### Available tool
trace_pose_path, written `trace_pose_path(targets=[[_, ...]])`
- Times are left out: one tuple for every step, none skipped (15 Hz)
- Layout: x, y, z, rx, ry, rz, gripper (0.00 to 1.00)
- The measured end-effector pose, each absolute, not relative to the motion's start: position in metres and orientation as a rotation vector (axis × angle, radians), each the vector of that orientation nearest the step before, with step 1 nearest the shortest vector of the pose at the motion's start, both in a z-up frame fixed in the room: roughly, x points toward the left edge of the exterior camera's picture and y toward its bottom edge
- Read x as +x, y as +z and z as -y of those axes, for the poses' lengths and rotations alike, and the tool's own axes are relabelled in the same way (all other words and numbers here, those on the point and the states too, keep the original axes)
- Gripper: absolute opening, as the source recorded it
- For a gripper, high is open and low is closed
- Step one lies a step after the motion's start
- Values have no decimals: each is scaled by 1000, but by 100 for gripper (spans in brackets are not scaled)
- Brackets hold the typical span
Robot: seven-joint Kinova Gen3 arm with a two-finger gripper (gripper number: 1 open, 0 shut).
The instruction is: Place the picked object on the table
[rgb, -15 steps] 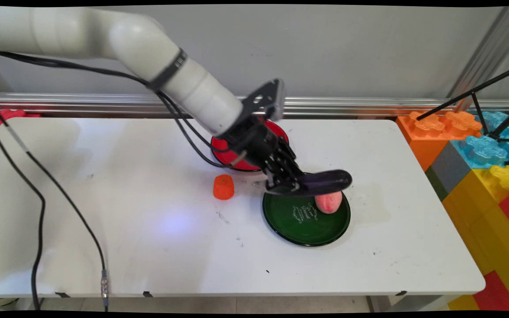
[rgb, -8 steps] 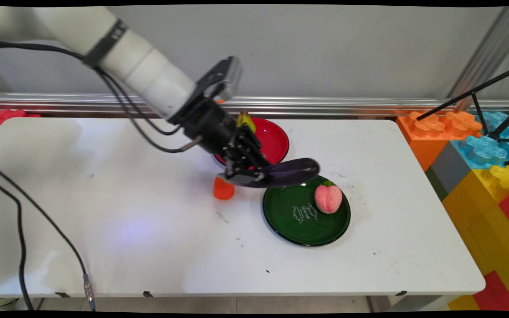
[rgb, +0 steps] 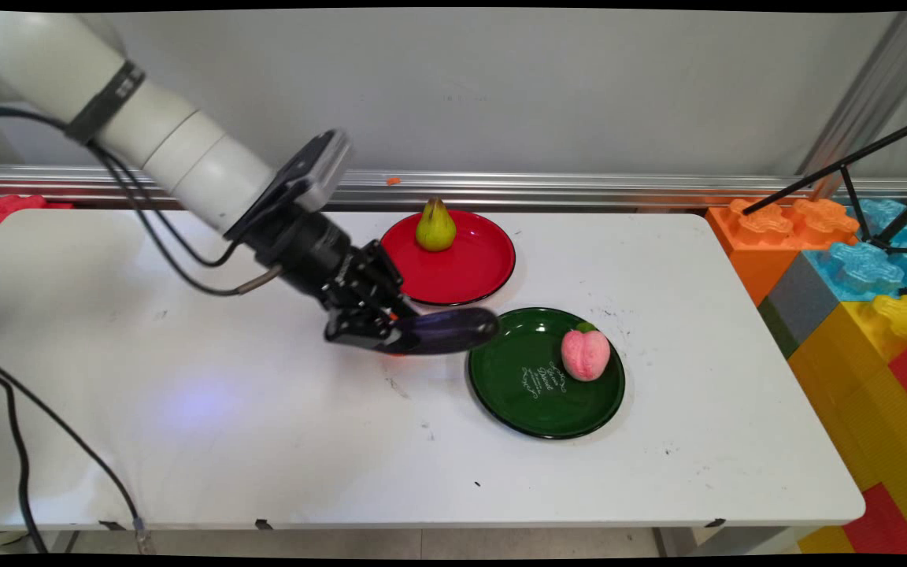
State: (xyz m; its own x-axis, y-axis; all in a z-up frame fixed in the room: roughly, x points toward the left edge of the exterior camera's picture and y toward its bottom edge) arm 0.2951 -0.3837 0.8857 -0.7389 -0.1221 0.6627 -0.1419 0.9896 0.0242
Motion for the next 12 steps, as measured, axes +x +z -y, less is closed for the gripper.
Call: trace_pose_path(targets=[[303,876,381,160,31,2415,0],[308,866,378,139,24,2420,0],[311,858,377,121,18,2424,0],[315,847,375,100,10,2427,0],[318,837,374,80,3,2429,0],[319,829,374,67,-2,2430,0],[321,818,373,47,-8,2431,0],[322,808,373,33,-13,2433,0],[323,802,373,23,-16,2434,0],[323,796,373,13,-17,2434,0],[324,789,373,4,-20,2435,0],[325,781,373,-7,-22,2437,0]])
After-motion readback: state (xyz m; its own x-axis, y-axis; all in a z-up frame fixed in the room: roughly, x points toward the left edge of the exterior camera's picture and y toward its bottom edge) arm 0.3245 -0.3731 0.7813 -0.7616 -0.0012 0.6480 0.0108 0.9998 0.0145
